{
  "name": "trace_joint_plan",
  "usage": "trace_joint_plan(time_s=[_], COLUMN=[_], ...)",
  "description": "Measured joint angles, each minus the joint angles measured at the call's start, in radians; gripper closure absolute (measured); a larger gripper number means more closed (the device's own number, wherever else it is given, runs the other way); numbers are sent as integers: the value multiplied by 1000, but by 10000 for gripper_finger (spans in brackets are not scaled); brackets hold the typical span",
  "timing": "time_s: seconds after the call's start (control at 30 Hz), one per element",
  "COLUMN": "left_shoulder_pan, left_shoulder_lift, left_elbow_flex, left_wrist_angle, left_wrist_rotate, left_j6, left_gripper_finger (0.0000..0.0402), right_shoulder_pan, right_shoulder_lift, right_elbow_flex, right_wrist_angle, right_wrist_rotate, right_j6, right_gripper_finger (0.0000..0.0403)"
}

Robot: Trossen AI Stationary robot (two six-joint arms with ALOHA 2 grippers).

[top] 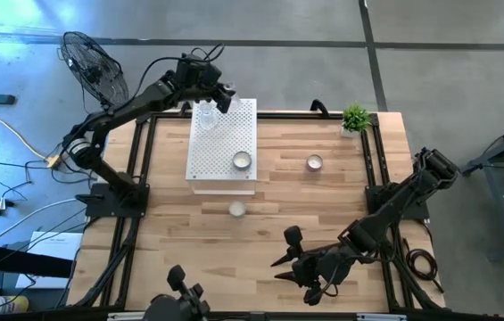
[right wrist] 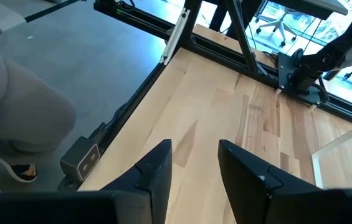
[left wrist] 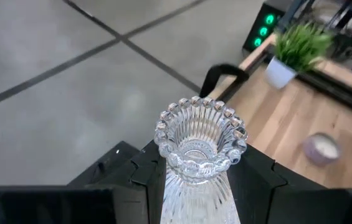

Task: Pick & Place candle stick holders
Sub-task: Put the left transparent candle holder on the shelf

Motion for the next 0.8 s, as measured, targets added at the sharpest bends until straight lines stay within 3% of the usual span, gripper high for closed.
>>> trace_joint_plan(time_s=[0.5,0.8], left_shoulder_pan=[14,-13], left_shoulder_lift=[57,47], left_elbow_flex=[3,4], left_wrist_angle=[-31,-86], left_wrist_rotate=[39,27], left_j6=[17,67], left_gripper_finger=[272,272], right_shoulder_pan=[-27,-51], right_shoulder_lift=[0,0], right_elbow_flex=[0,0], right_wrist_angle=[-6,-9], right_wrist_rotate=[-6,-79], right_j6=[-8,-8], right_gripper_finger=[277,277])
